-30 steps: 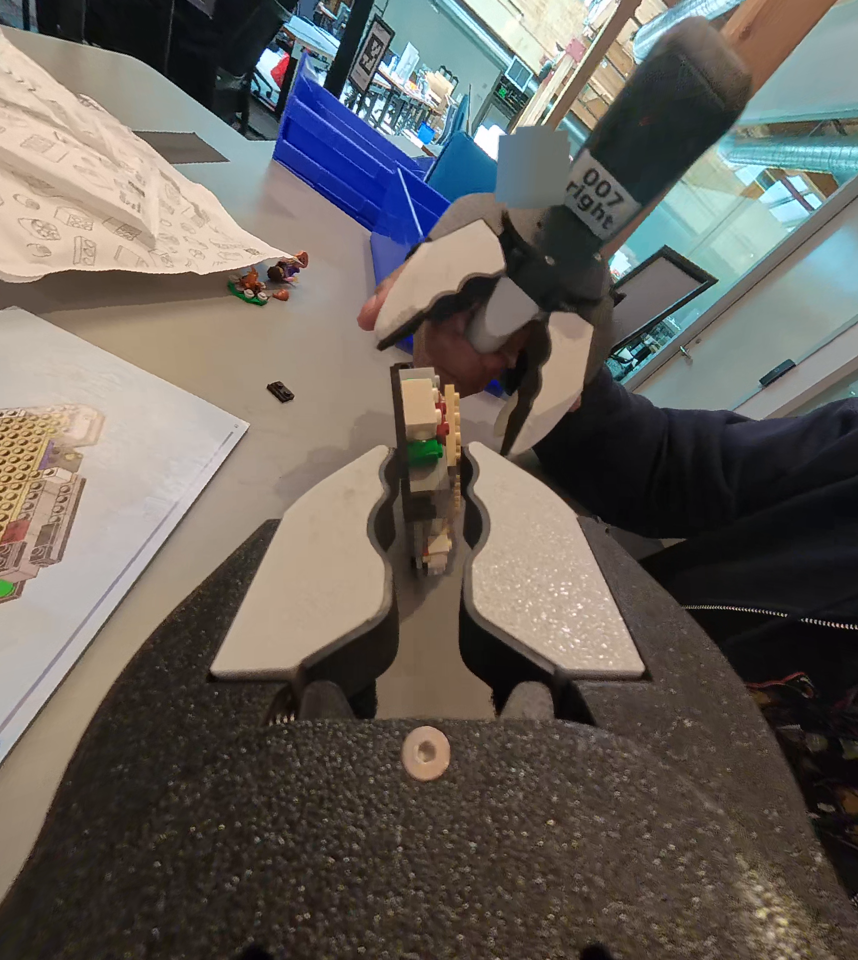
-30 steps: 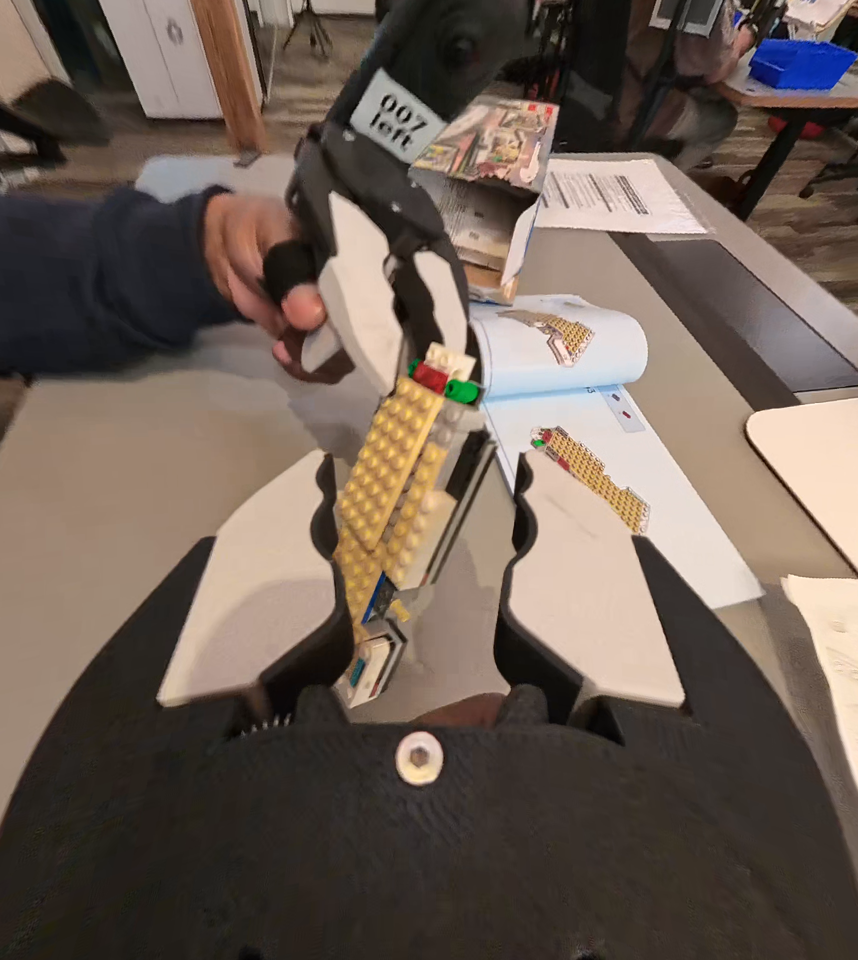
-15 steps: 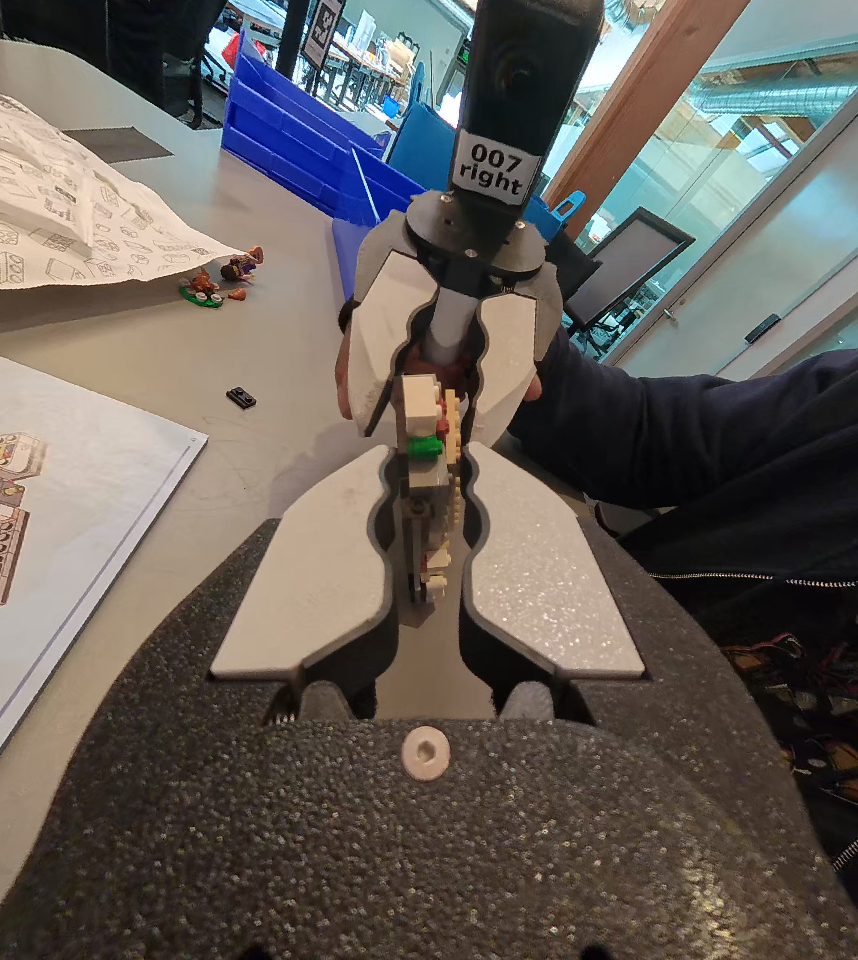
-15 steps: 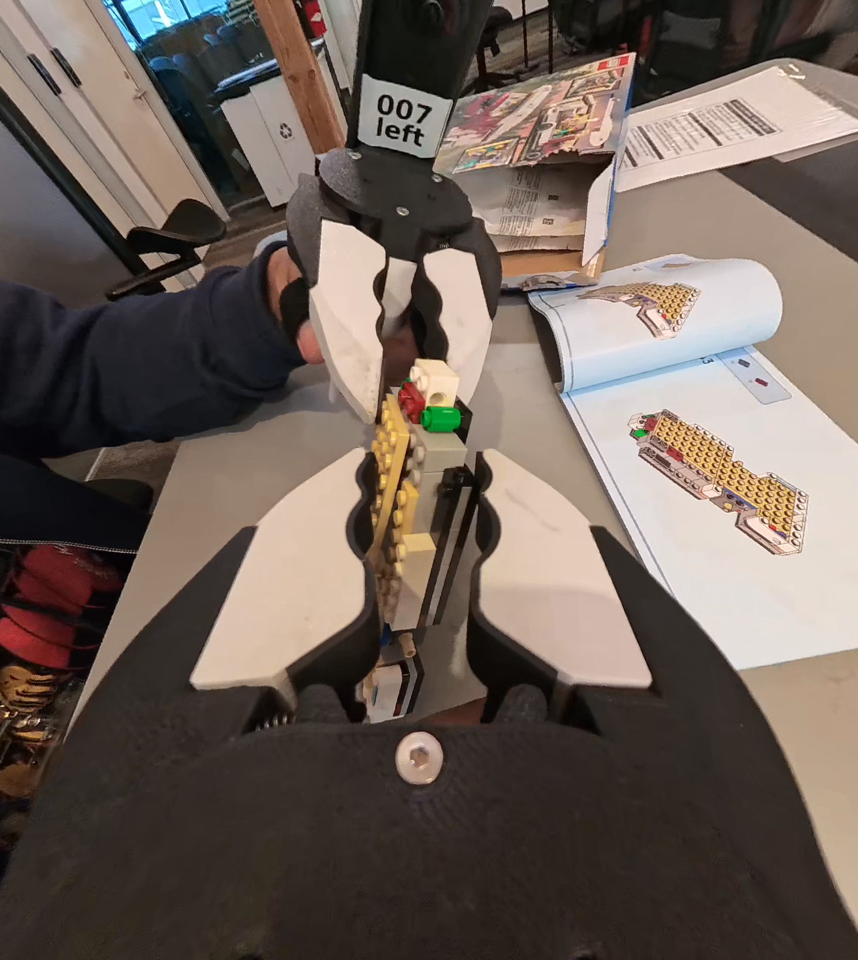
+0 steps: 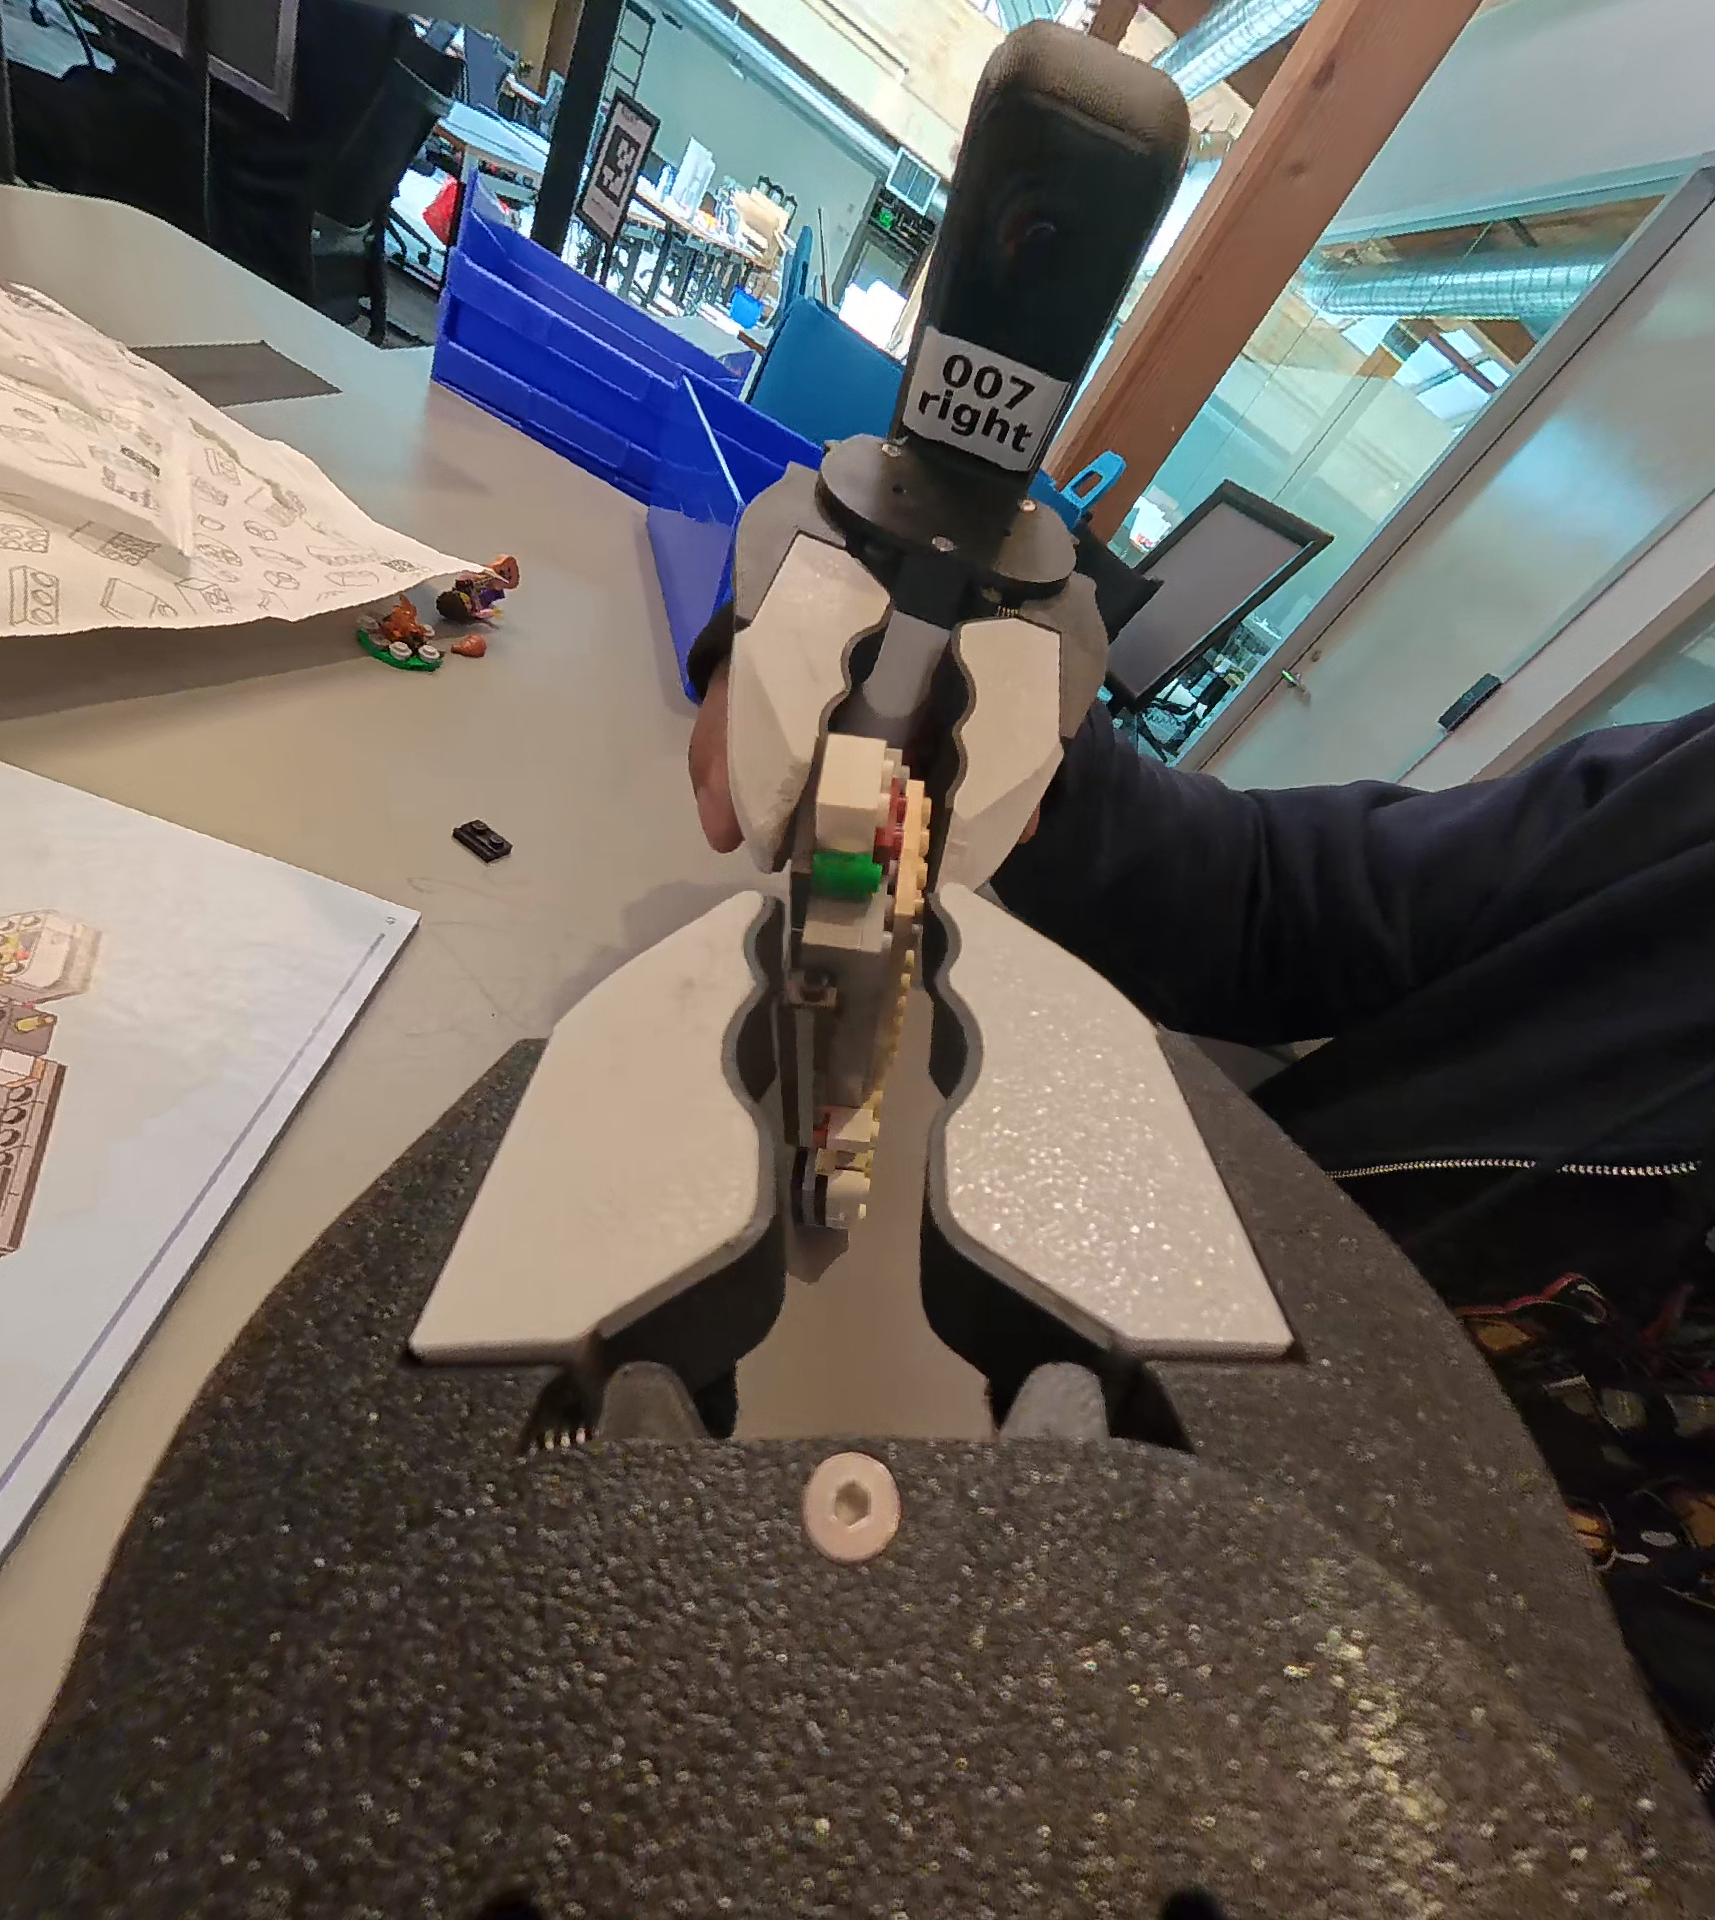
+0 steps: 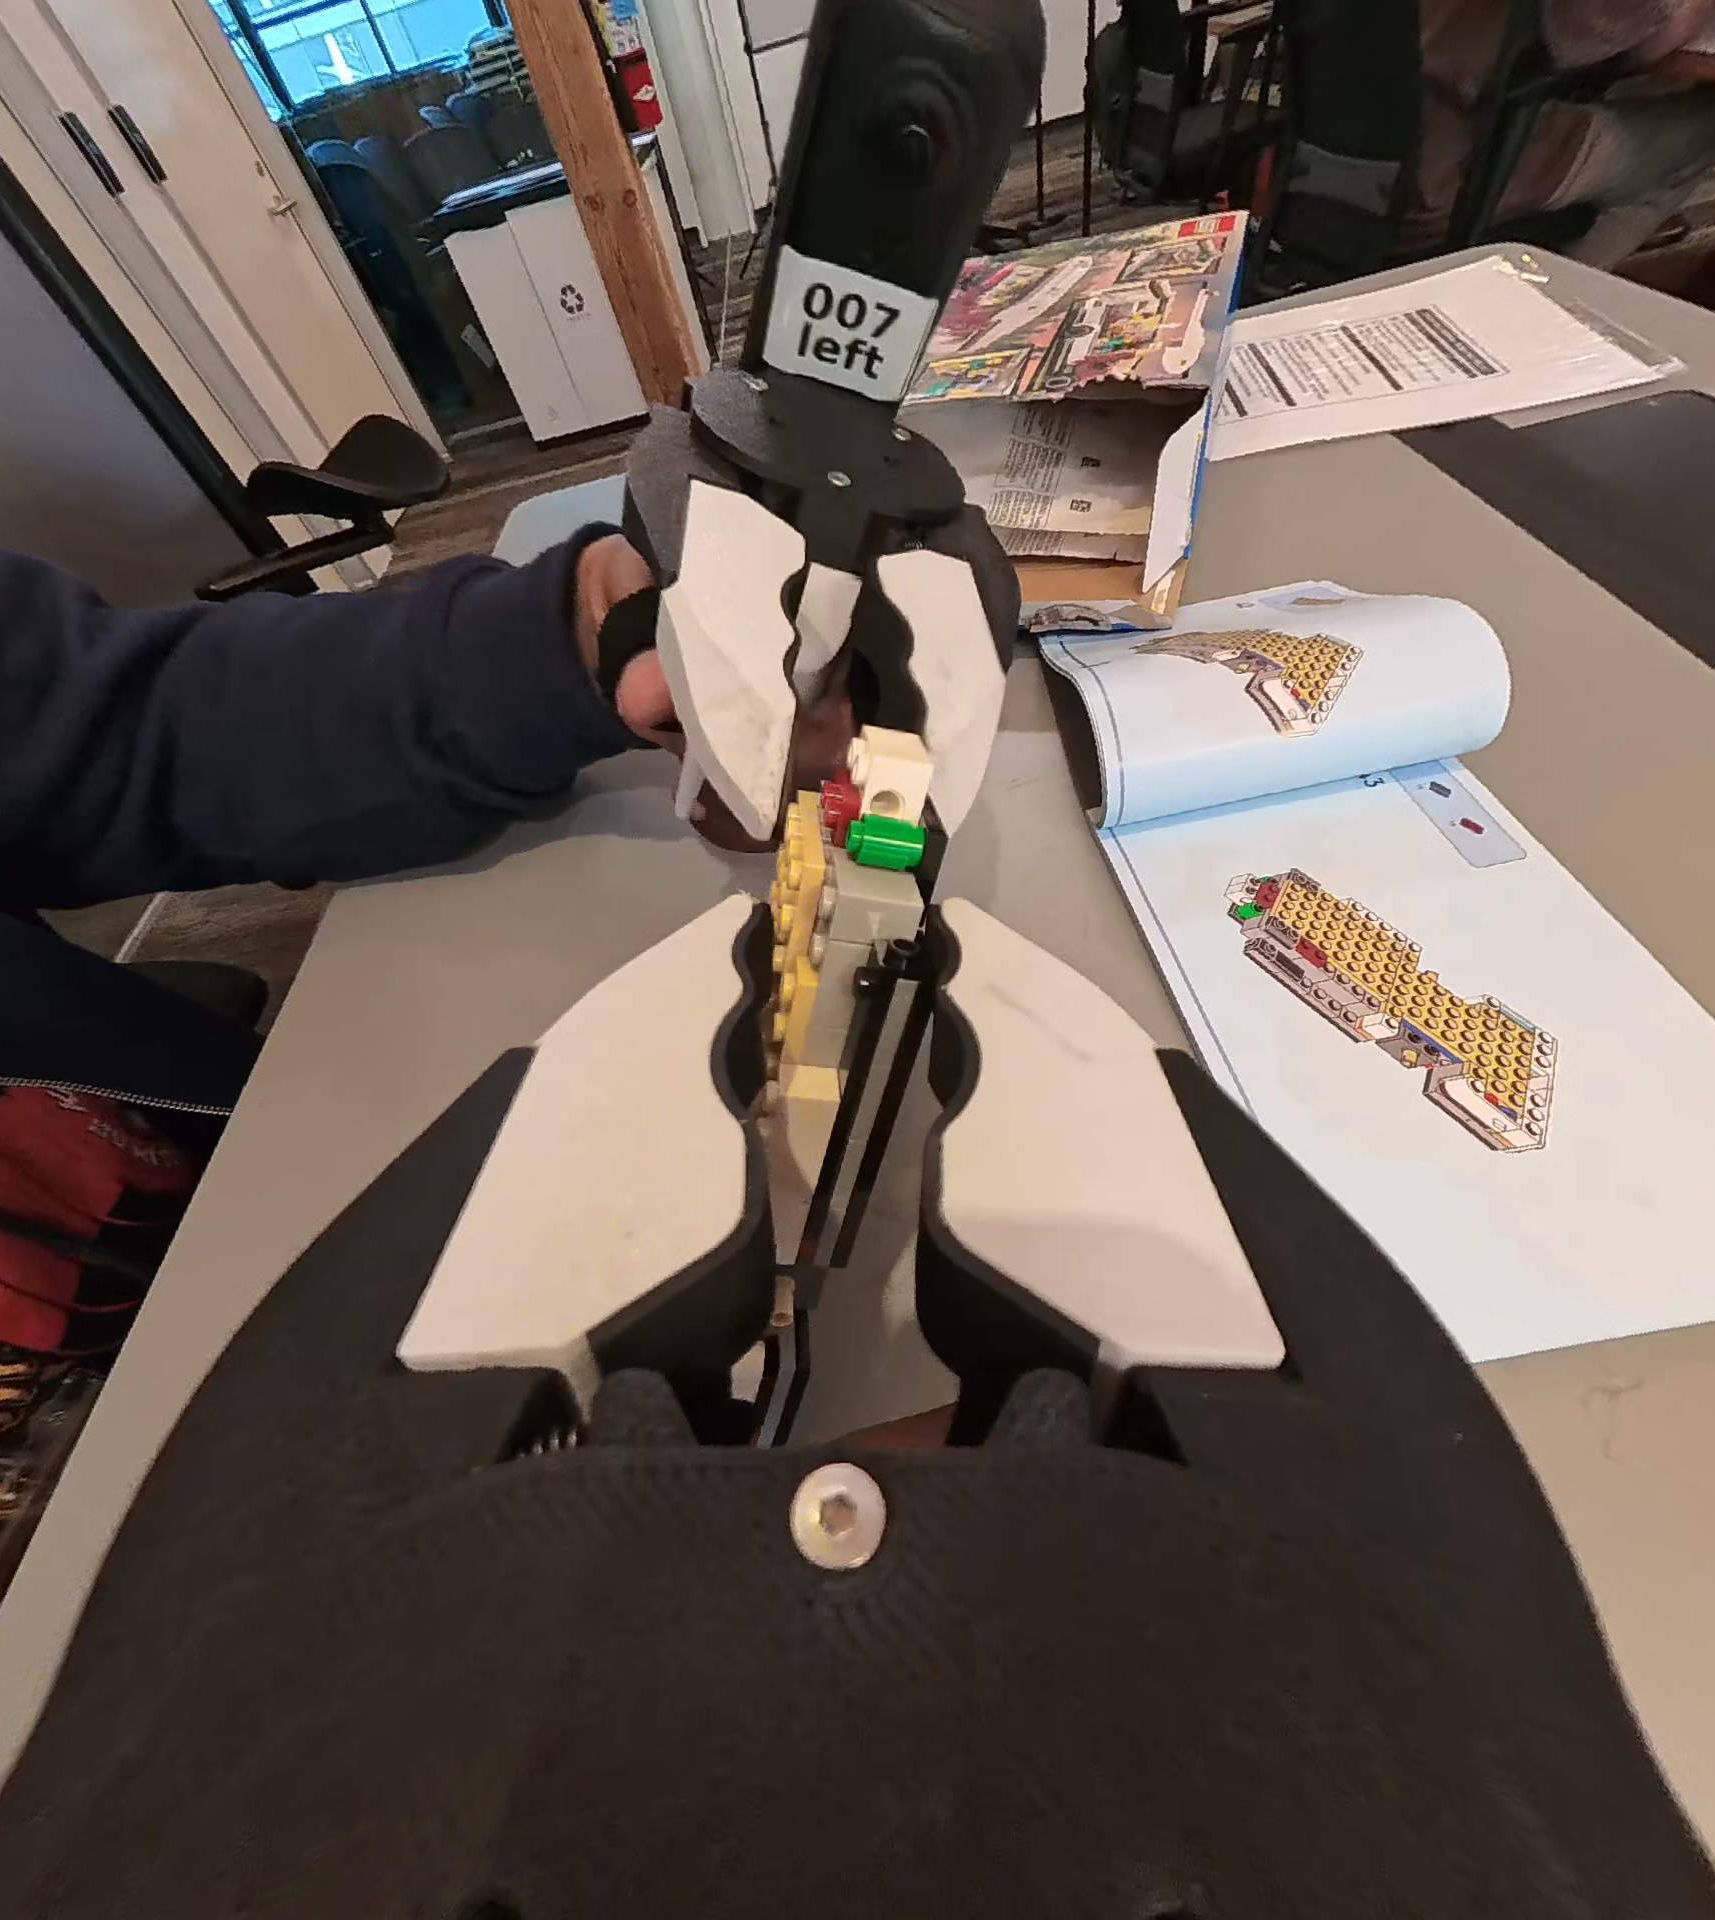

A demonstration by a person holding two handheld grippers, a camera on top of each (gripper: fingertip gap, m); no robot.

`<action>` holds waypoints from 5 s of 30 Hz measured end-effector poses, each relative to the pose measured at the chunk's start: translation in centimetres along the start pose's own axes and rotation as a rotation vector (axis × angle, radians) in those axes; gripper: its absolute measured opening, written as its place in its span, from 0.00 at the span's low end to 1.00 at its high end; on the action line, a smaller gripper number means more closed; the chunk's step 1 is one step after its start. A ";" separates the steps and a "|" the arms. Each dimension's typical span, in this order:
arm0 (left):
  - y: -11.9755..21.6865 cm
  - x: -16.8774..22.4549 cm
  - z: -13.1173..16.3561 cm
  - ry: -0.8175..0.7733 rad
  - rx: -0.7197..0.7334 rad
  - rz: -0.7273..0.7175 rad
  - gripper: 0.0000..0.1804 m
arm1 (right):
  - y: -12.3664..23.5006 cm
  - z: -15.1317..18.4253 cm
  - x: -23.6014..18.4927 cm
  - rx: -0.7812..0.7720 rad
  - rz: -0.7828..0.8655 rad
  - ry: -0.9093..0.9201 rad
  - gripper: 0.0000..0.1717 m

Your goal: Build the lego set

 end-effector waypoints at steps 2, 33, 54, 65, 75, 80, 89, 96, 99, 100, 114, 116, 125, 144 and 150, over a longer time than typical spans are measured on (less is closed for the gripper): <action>0.0 -0.1 0.0 -0.005 0.011 -0.008 0.18 | 0.1 0.0 0.1 0.003 0.005 0.003 0.16; -0.7 1.6 0.0 -0.241 -0.005 -0.011 0.13 | 0.9 -0.9 -1.3 0.051 -0.006 0.117 0.19; -0.6 3.7 0.0 -0.633 -0.043 -0.107 0.13 | 0.9 -1.1 -3.2 0.048 0.032 0.374 0.14; -1.1 5.8 0.7 -0.949 -0.086 -0.151 0.14 | 1.2 -0.5 -5.3 0.071 0.048 0.585 0.14; -2.1 6.3 1.8 -1.090 -0.133 -0.173 0.13 | 1.5 0.9 -6.2 0.076 0.104 0.677 0.14; -2.5 6.5 2.1 -1.127 -0.152 -0.175 0.13 | 1.7 1.5 -6.5 0.095 0.135 0.709 0.14; -3.5 6.8 3.1 -1.163 -0.201 -0.150 0.13 | 1.8 2.9 -7.1 0.086 0.145 0.754 0.16; -3.8 7.2 3.5 -1.170 -0.208 -0.116 0.13 | 2.1 3.3 -7.6 0.089 0.124 0.767 0.17; -3.8 7.4 3.5 -1.170 -0.204 -0.108 0.13 | 2.3 3.2 -7.8 0.100 0.119 0.770 0.17; -3.8 7.4 3.5 -1.169 -0.203 -0.107 0.13 | 2.3 3.2 -7.8 0.106 0.117 0.771 0.17; -3.7 7.8 3.4 -1.155 -0.173 -0.084 0.13 | 2.6 3.2 -8.3 0.145 0.092 0.769 0.15; -3.7 7.8 3.4 -1.154 -0.172 -0.082 0.13 | 2.6 3.2 -8.3 0.147 0.092 0.767 0.14; -3.7 7.9 3.3 -1.152 -0.159 -0.091 0.14 | 2.7 3.0 -8.3 0.159 0.102 0.775 0.14; -3.8 8.2 3.2 -1.142 -0.149 -0.082 0.14 | 2.5 3.0 -8.2 0.153 0.087 0.755 0.13; -3.8 7.7 3.2 -1.135 -0.147 -0.105 0.14 | 2.6 3.0 -7.9 0.160 0.093 0.731 0.14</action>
Point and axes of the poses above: each gripper's, where its closed fingertips meet, y back along the fingers, z out of its underside, x = y × z across the jaws, the point moved 5 cm from there along y, back along the fingers, and after that the axes turned 3 degrees about -x, right-handed, at the moved point
